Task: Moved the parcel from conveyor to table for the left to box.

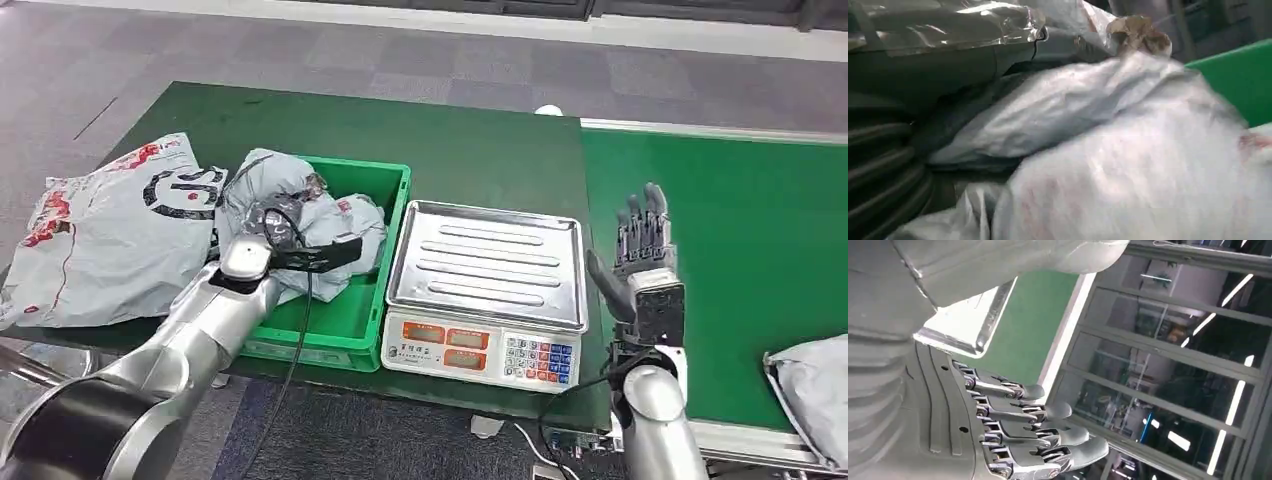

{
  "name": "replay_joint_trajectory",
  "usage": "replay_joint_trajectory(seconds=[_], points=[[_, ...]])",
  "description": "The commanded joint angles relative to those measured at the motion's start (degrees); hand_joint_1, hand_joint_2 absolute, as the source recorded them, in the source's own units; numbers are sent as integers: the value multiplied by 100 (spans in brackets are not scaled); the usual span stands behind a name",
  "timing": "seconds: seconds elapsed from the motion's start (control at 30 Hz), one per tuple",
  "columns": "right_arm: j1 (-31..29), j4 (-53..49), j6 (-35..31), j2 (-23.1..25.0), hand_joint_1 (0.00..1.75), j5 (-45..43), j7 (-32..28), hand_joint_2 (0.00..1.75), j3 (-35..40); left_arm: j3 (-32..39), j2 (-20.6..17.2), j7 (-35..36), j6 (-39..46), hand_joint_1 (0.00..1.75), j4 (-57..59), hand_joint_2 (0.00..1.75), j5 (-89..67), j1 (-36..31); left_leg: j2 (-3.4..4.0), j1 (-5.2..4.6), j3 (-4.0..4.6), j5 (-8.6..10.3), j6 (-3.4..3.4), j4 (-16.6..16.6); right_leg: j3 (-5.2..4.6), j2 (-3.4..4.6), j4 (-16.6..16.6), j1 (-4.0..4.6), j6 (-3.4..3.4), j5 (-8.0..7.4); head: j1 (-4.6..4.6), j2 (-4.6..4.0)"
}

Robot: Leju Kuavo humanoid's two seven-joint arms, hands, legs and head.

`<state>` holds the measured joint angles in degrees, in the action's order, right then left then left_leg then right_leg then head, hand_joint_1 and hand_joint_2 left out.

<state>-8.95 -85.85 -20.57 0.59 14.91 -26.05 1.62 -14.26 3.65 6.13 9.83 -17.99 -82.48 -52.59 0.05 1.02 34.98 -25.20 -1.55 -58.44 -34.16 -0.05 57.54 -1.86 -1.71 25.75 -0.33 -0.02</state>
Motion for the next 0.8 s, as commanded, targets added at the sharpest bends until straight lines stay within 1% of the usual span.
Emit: replay_joint_trajectory(seconds=[0.03,0.1,0.17,0.2,0.37,0.4,0.43,0.47,0.53,0.63,0.7,0.73,0.77,0.8], points=[[258,-309,38,2,0,-37,45,175,-339,1094,369,-505,359,0,226,175,478,-177,-22,1,0,1,11,3,10,-24,-7,4,13,5,0,0],[253,-321,43,13,0,-36,49,175,-335,1097,355,-512,365,0,225,175,478,-167,-6,-1,0,0,8,1,5,-9,-2,1,9,3,0,0],[250,-321,44,14,0,-35,50,175,-334,1098,347,-513,369,0,225,175,478,-163,-3,2,-12,-3,14,8,19,-6,-14,6,20,2,0,0],[250,-321,44,14,0,-35,50,175,-334,1098,347,-513,369,0,225,175,478,-163,-5,0,-1,-1,8,2,7,-6,-4,1,12,2,0,0],[250,-321,44,14,0,-35,50,175,-334,1098,347,-513,369,0,225,175,478,-163,-2,0,-1,0,6,2,4,-3,-3,2,12,1,0,0],[250,-321,44,14,0,-35,50,175,-334,1098,347,-513,369,0,225,175,478,-163,-2,1,-15,1,12,14,17,-3,-15,6,26,-1,0,0],[264,-329,43,22,0,-18,64,175,-352,1255,391,-775,525,0,179,175,672,-163,-3,1,-2,-1,7,1,6,-4,-4,4,13,1,0,0],[321,-372,44,19,0,30,95,175,-376,1395,462,-927,728,0,142,175,839,-237,-2,0,-7,0,10,6,9,-4,-7,4,17,1,0,0],[387,-420,60,23,0,61,131,175,-403,1518,557,-1016,1070,0,-1,175,998,-325,-13,4,0,-1,11,1,9,-14,-6,8,17,3,0,0],[420,-402,77,36,0,105,169,175,-397,1955,716,-1437,1588,0,-328,175,1619,-429,-18,5,10,-1,11,-6,2,-21,-1,8,14,5,0,0],[381,-275,77,1,0,133,174,175,-345,2016,750,-1670,1985,0,-615,175,1839,-445,-16,5,11,-3,12,-10,2,-20,0,9,16,6,0,0],[356,-216,69,-23,0,133,174,175,-306,2023,754,-1746,2044,0,-687,175,1992,-447,-14,5,12,-2,10,-8,0,-16,0,7,14,4,0,0],[287,-76,73,-44,0,137,174,175,-258,2286,831,-2159,1812,0,-886,175,2572,-417,-7,5,13,-1,8,-7,-4,-8,-1,6,12,0,0,0],[249,-7,74,-53,0,145,174,175,-233,2324,833,-2257,1698,0,-934,175,2726,-393,-7,6,7,-3,11,-6,2,-8,-3,8,17,1,0,0]])
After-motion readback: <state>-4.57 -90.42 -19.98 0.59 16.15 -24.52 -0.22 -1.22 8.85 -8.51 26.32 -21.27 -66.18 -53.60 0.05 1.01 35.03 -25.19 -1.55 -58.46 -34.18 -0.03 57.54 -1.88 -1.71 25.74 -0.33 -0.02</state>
